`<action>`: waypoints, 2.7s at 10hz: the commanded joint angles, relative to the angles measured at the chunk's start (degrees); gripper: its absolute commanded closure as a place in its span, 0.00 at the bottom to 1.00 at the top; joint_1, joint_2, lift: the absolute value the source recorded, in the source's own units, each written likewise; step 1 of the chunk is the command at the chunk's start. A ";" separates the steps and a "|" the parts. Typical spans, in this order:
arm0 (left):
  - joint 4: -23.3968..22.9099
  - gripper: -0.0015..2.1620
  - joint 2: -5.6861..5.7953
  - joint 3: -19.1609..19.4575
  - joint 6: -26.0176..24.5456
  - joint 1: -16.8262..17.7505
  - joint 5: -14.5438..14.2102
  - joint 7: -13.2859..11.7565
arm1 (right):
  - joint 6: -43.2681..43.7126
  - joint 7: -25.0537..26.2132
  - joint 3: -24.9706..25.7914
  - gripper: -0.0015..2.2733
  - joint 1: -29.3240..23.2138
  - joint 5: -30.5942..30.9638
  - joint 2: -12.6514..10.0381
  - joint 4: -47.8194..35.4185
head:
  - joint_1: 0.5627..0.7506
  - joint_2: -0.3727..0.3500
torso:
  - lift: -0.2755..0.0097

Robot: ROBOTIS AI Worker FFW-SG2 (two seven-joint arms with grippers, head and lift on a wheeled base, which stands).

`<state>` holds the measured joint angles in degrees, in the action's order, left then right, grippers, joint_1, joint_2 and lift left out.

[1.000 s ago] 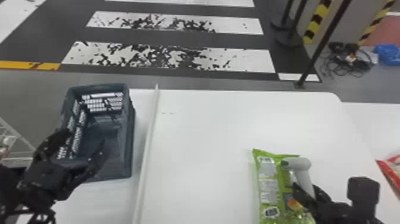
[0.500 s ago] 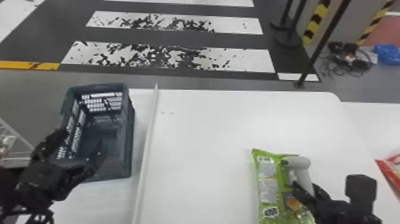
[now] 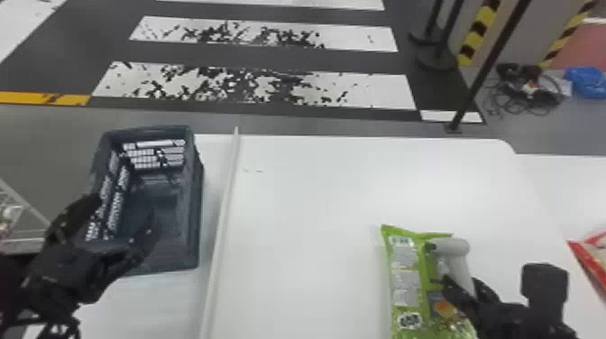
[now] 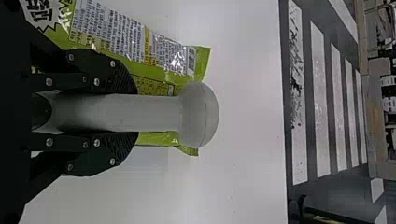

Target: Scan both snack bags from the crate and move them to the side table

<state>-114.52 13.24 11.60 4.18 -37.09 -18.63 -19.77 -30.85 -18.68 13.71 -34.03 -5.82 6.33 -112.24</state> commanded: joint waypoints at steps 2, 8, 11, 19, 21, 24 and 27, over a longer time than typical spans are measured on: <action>0.00 0.03 -0.05 0.00 0.07 -0.09 0.00 0.00 | 1.36 -0.04 0.79 0.99 -0.34 -0.77 0.00 -0.70 | 0.70 0.46 | 0.86; -0.62 0.03 -0.14 0.09 0.78 -0.79 0.00 -0.18 | 1.88 -0.39 10.28 0.99 7.05 -3.58 2.11 9.32 | 0.70 0.31 | 0.86; -0.53 0.03 -0.32 0.26 2.53 -1.67 0.17 -0.18 | 8.56 -1.80 11.95 0.99 12.23 -2.70 6.42 22.15 | 0.70 0.17 | 0.86; -0.35 0.03 -0.85 -0.44 2.36 -1.49 1.32 0.09 | 17.53 -9.00 10.99 0.99 14.69 -1.91 9.76 33.75 | 0.70 0.07 | 0.86; -0.35 0.03 -0.67 -0.44 2.36 -1.49 1.32 0.00 | 17.18 -9.62 10.46 0.93 15.05 -1.74 9.67 34.37 | 0.70 0.09 | 0.86; -0.35 0.03 -0.49 -0.44 2.53 -1.49 1.05 -0.18 | 16.65 -9.71 10.46 0.08 15.48 -1.12 9.49 35.77 | 0.70 0.10 | 0.86; -0.35 0.03 -0.23 -0.53 2.53 -1.49 1.05 -0.18 | 16.47 -9.62 11.34 0.05 15.40 -1.39 9.32 35.33 | 0.70 0.10 | 0.86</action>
<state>-114.80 12.98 11.07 6.72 -38.58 -17.58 -19.95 -14.28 -28.30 24.83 -18.58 -7.07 15.76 -76.67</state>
